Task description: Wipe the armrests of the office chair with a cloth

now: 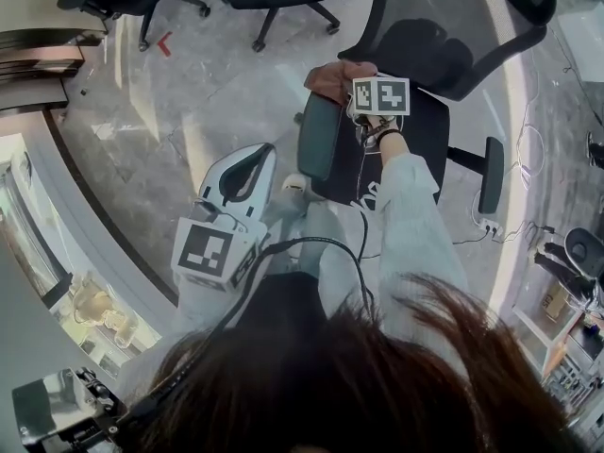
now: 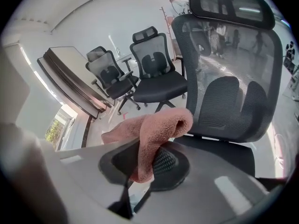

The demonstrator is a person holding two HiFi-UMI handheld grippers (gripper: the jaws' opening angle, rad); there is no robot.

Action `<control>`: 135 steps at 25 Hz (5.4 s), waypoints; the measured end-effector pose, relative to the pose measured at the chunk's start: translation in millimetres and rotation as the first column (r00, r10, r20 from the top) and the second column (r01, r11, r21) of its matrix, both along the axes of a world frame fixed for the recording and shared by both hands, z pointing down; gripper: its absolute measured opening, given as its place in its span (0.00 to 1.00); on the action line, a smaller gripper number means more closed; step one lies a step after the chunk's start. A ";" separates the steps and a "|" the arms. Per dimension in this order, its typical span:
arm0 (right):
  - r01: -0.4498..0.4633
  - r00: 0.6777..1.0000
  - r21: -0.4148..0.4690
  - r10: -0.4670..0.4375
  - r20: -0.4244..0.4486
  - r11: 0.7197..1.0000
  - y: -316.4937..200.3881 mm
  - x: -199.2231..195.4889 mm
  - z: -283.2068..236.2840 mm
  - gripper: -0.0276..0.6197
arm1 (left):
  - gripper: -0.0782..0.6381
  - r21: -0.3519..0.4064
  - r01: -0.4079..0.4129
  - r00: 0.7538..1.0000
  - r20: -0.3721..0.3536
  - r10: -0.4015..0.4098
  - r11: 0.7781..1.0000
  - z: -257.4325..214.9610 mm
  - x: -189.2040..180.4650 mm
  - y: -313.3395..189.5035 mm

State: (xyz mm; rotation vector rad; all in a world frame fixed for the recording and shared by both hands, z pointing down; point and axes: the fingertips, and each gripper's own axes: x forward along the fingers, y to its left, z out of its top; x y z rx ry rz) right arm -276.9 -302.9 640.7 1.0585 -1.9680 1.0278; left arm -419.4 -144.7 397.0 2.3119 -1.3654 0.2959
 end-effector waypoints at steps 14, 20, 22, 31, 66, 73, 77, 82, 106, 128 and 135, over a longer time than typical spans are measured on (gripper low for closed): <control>0.155 0.984 0.017 -0.156 0.089 0.988 170.1 -6.3 -29.7 0.11 | 0.11 0.050 -0.055 0.998 -0.006 0.055 0.997 -28.7 29.1 16.8; 0.188 0.976 0.014 -0.188 0.105 0.982 231.2 -13.0 -39.5 0.11 | 0.11 0.080 -0.089 0.996 -0.017 0.090 0.993 -39.4 38.6 28.3; 0.193 0.975 0.012 -0.193 0.106 0.981 236.2 -14.1 -37.9 0.11 | 0.11 0.091 -0.106 0.994 -0.023 0.109 0.990 -39.1 42.5 28.3; 0.242 0.967 0.013 -0.242 0.079 0.970 208.1 -13.8 -32.5 0.12 | 0.11 0.041 -0.081 0.997 0.015 0.080 0.996 -28.5 30.5 41.3; 0.105 0.988 -0.023 -0.102 0.119 0.994 136.5 -12.1 -15.2 0.11 | 0.11 0.035 -0.072 0.997 0.041 0.071 0.997 -15.7 9.7 6.7; 0.103 0.986 -0.011 -0.100 0.136 0.995 211.6 -8.0 -26.0 0.11 | 0.11 0.110 -0.151 0.988 0.032 0.148 0.982 -35.9 45.2 24.0; 0.081 0.987 0.014 -0.082 0.138 0.997 208.3 -9.5 -22.3 0.11 | 0.11 0.130 -0.186 0.982 0.057 0.180 0.974 -43.9 55.3 20.1; 0.056 0.981 0.231 -0.096 0.166 0.971 194.0 -11.6 -79.2 0.11 | 0.11 0.158 -0.183 0.982 0.079 0.173 0.970 -61.6 61.0 16.6; -0.305 0.931 0.778 0.000 0.365 0.549 278.6 167.0 -411.5 0.11 | 0.12 0.179 -0.414 0.848 -0.280 0.449 0.893 -131.2 225.9 100.2; -0.135 0.837 0.799 -0.364 0.408 0.587 348.7 141.8 -423.0 0.11 | 0.39 0.258 -0.487 0.666 -0.508 0.547 0.834 -173.2 253.8 150.1; -0.153 0.864 0.783 -0.303 0.402 0.604 344.2 144.8 -413.7 0.12 | 0.16 0.274 -0.525 0.678 -0.437 0.591 0.806 -176.7 258.3 156.9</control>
